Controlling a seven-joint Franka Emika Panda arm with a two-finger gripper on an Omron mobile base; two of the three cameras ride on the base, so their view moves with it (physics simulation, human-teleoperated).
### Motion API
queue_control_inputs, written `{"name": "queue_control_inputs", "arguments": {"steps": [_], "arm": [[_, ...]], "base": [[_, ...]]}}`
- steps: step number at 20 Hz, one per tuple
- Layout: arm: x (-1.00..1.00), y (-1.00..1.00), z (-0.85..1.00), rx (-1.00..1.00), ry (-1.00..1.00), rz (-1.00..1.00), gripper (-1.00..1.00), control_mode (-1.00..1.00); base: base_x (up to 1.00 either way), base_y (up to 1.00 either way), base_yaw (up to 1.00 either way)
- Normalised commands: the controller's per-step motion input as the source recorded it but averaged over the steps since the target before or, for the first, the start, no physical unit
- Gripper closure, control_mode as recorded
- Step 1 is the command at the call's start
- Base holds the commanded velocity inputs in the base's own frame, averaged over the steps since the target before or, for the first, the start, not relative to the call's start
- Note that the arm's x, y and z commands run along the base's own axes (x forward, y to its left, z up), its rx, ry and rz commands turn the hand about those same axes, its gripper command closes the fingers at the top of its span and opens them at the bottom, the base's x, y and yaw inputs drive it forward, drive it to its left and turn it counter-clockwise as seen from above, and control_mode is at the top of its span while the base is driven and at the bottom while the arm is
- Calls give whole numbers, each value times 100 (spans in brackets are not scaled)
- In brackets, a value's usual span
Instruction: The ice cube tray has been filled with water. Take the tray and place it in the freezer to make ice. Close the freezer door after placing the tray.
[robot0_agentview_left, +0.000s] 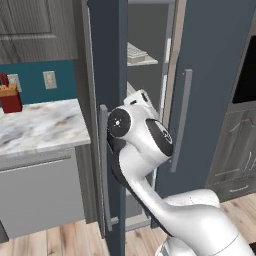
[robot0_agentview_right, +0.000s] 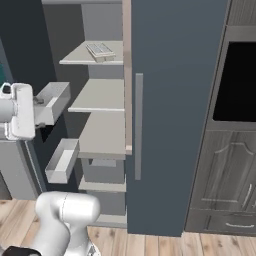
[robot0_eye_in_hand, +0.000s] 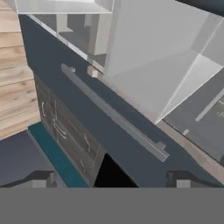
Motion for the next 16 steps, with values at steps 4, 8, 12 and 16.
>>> {"name": "queue_control_inputs", "arguments": {"steps": [4, 8, 12, 16], "arm": [[0, 84, -6, -11, 0, 0, -100, -100], [0, 78, 0, -7, 0, 0, -100, -100], [0, 73, 0, -6, 0, 0, -100, -100], [-31, 44, 0, -5, -4, 0, -100, -100]], "base": [[0, 0, 0], [0, 0, 0], [0, 0, 0], [0, 0, 0]]}}
